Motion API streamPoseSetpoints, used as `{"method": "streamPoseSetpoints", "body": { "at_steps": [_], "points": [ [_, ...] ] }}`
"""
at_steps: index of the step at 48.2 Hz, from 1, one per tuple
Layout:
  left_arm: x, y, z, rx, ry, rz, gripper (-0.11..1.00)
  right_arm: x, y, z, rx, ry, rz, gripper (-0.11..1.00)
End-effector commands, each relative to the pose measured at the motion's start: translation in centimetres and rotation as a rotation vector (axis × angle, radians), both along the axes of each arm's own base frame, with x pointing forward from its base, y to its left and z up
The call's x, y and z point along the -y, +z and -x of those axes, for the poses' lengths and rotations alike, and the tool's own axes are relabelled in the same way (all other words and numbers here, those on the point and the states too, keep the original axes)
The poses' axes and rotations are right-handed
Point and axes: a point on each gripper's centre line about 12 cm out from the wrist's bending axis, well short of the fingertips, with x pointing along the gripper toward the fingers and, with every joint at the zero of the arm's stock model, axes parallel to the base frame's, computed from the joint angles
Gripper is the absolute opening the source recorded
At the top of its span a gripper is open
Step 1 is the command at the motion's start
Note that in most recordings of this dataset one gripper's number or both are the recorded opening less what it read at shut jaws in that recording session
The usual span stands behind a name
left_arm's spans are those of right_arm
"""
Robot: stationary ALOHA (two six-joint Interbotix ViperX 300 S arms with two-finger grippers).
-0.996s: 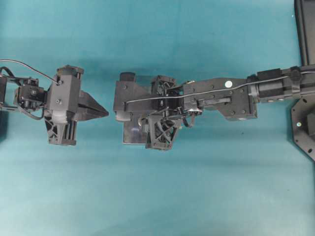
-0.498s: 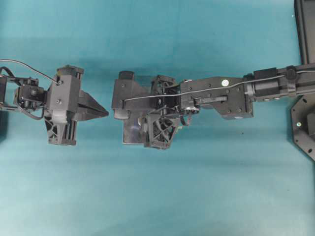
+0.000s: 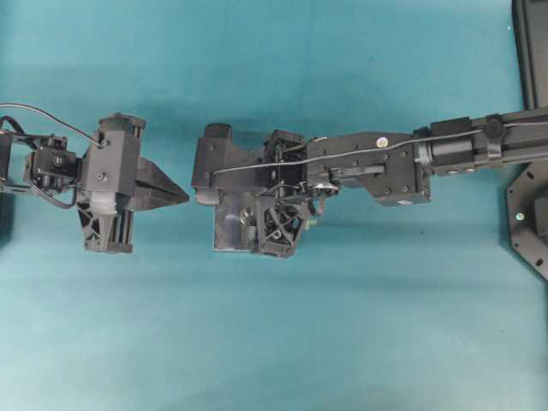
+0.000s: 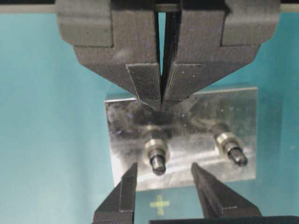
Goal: Insert the washer onto the shaft.
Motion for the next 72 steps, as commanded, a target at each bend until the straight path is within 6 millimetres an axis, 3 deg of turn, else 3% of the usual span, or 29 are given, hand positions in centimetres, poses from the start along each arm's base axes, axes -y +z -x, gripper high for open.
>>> {"method": "streamPoseSetpoints", "body": {
  "at_steps": [1,18,32,42,57,72],
  "points": [
    [0.0,1.0,-0.2,0.035,-0.002,-0.001,0.00,-0.3,1.6,-0.6,0.049,0.011,0.001,0.79],
    [0.0,1.1,-0.2,0.038,-0.003,-0.002,0.00,-2.9,0.6,-1.6,0.074,0.020,-0.063,0.78],
    [0.0,1.3,0.0,0.046,-0.002,-0.002,0.00,0.5,0.7,-1.6,0.065,-0.027,-0.027,0.70],
    [0.0,1.5,0.8,0.058,-0.006,-0.006,0.00,0.6,0.7,-1.5,0.062,-0.026,-0.020,0.63],
    [0.0,1.8,2.6,0.083,-0.007,-0.008,0.00,-0.6,4.2,-0.9,0.130,0.003,-0.023,0.64],
    [0.0,1.0,3.0,0.058,-0.014,-0.017,0.00,-1.1,7.1,2.6,0.184,0.012,-0.025,0.63]
  ]
}}
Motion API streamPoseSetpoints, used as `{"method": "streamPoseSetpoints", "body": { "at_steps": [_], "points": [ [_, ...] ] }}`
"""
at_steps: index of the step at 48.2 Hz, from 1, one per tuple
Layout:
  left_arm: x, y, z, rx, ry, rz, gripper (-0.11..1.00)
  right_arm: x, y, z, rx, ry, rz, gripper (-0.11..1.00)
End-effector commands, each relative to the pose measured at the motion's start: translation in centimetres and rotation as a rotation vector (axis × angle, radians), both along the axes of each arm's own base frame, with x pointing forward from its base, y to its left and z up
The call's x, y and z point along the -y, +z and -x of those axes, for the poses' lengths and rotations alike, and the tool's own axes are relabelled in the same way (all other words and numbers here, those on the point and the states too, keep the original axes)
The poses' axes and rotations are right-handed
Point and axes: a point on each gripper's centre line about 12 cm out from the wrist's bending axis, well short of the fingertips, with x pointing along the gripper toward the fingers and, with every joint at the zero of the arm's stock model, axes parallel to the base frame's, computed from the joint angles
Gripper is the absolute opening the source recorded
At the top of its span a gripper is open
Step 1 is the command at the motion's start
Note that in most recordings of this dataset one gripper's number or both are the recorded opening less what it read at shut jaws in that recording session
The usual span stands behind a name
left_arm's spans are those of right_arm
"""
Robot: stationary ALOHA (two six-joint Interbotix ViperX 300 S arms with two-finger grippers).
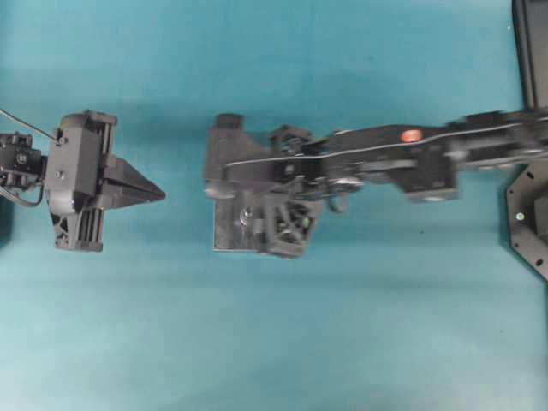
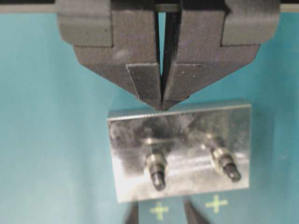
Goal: Insert the washer onto the shaft.
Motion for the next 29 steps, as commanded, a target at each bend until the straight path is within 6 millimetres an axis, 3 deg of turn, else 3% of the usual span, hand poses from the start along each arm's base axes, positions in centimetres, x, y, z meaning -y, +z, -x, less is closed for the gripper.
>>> {"method": "streamPoseSetpoints", "body": {
  "at_steps": [1,21,29],
  "points": [
    [0.0,0.5,-0.1,0.020,-0.004,-0.004,0.00,-0.5,3.0,0.8,0.083,0.015,0.000,0.63],
    [0.0,0.9,1.3,0.057,-0.028,-0.042,0.00,-0.3,6.1,6.6,0.299,0.015,0.009,0.63],
    [0.0,1.3,2.0,0.111,-0.041,-0.065,0.00,-0.1,5.9,9.4,0.414,0.015,0.014,0.63]
  ]
}}
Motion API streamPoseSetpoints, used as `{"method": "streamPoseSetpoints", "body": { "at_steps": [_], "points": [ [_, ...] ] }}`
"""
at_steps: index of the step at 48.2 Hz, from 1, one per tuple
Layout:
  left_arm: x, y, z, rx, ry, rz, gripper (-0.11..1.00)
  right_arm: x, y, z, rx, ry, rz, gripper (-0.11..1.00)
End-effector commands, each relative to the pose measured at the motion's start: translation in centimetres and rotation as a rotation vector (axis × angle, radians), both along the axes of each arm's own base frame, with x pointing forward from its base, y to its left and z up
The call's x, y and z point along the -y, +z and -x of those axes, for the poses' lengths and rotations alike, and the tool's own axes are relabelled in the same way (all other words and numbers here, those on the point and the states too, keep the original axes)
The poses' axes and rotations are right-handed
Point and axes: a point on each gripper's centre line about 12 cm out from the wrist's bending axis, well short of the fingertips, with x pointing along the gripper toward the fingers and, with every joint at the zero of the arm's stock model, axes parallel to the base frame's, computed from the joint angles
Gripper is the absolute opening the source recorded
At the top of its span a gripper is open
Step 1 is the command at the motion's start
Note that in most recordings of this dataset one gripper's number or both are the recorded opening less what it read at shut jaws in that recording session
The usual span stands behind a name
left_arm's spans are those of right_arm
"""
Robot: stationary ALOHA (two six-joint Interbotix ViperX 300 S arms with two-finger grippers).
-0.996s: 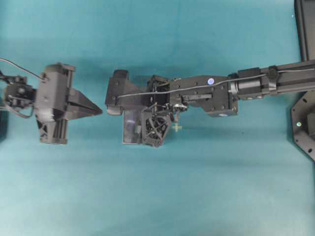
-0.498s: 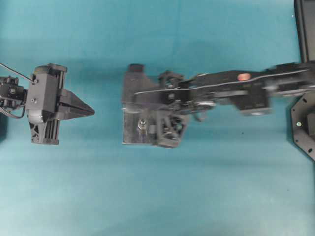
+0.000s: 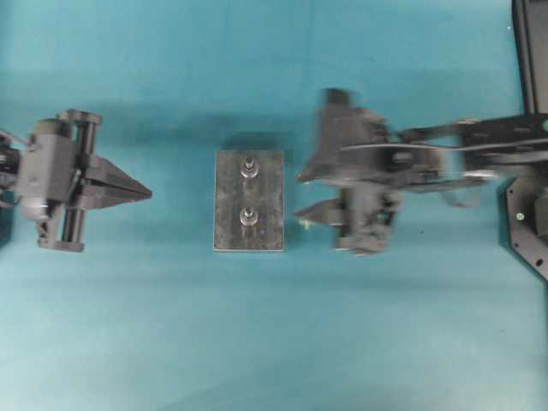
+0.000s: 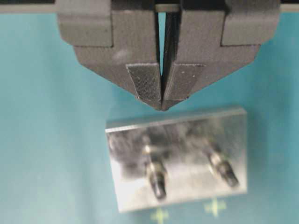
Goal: Insert the washer onto the shaft.
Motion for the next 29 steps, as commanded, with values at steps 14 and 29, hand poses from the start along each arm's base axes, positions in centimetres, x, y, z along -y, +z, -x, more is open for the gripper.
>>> {"method": "streamPoseSetpoints", "body": {
  "at_steps": [14,29],
  "points": [
    [0.0,0.7,1.4,0.069,-0.003,-0.001,0.00,0.2,1.1,5.0,0.360,-0.009,-0.013,0.54],
    [-0.2,0.9,2.6,0.147,0.006,0.001,0.00,0.6,0.0,8.6,0.437,-0.065,-0.080,0.07]
  ]
}}
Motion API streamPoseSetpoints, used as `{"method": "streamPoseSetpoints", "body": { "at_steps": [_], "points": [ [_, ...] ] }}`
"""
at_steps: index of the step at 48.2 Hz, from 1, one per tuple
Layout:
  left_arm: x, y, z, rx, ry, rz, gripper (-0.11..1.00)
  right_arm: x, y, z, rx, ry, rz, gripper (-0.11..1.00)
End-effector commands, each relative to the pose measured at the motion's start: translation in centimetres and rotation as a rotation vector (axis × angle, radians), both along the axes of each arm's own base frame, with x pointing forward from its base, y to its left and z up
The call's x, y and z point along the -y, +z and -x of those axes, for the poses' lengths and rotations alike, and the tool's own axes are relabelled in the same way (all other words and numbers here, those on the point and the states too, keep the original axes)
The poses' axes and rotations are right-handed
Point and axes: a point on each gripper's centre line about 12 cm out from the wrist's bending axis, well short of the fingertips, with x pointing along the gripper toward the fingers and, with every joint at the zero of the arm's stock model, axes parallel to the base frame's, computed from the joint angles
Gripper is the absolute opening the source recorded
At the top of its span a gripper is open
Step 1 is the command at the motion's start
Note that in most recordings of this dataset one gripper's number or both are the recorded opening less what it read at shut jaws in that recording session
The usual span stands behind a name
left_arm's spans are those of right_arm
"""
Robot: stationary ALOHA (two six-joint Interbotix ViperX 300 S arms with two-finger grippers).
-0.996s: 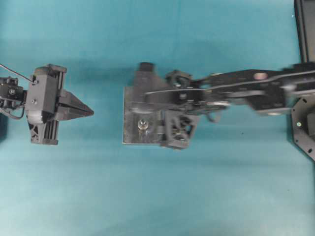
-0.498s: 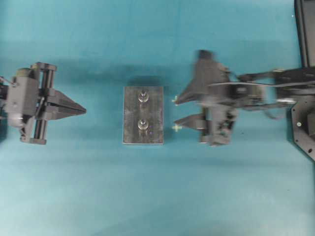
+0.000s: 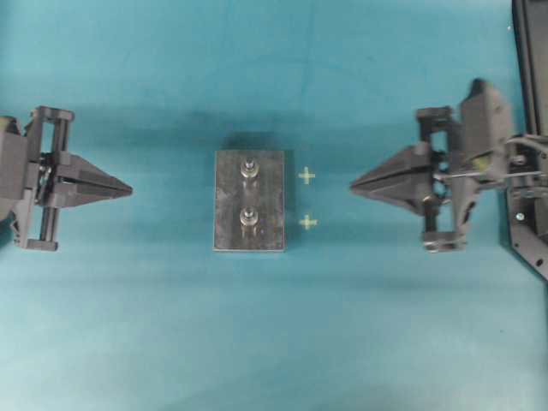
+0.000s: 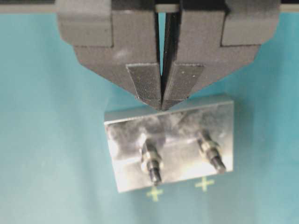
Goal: Insert the washer onto the shaft.
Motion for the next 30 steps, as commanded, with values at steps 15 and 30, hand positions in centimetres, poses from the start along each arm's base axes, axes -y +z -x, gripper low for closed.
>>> {"method": "streamPoseSetpoints", "body": {
  "at_steps": [15,30],
  "points": [
    [-0.6,1.2,1.4,0.170,0.024,-0.002,0.00,0.4,-0.6,4.8,0.081,-0.024,-0.023,0.00],
    [-0.5,-0.5,4.4,0.198,0.023,-0.006,0.00,0.4,-2.2,9.2,0.195,-0.025,-0.037,0.00]
  ]
}}
